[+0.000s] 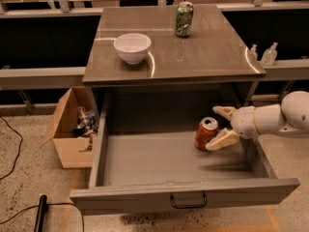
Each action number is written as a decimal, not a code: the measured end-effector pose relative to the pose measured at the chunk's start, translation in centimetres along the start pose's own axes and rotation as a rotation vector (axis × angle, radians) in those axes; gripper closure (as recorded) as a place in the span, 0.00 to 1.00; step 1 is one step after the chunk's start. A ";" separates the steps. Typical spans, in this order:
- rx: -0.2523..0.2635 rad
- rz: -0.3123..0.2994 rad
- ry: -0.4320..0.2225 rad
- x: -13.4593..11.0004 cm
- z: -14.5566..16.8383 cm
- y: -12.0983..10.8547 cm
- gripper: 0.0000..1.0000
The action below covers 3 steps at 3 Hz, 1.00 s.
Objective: Pick coke can from top drawer and place on counter
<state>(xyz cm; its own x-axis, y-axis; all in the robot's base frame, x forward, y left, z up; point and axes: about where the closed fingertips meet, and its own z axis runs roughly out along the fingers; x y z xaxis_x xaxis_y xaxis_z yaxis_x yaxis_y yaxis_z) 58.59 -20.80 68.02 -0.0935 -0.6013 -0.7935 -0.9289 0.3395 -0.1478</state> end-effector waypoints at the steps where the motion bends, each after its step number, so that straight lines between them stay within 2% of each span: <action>1: -0.027 0.003 -0.005 0.1 0.8 0.2 0.41; 2: -0.046 -0.001 -0.005 0.1 1.0 0.4 0.64; 3: -0.029 0.014 -0.021 -2.2 -0.9 0.6 0.87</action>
Offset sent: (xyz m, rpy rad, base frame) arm -0.0025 0.0062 -0.0071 0.0061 0.0311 0.0492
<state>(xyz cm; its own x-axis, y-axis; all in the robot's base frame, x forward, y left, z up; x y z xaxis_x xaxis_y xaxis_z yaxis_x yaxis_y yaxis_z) 57.96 -19.90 70.19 -0.0997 -0.5809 -0.8078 -0.9376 0.3267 -0.1192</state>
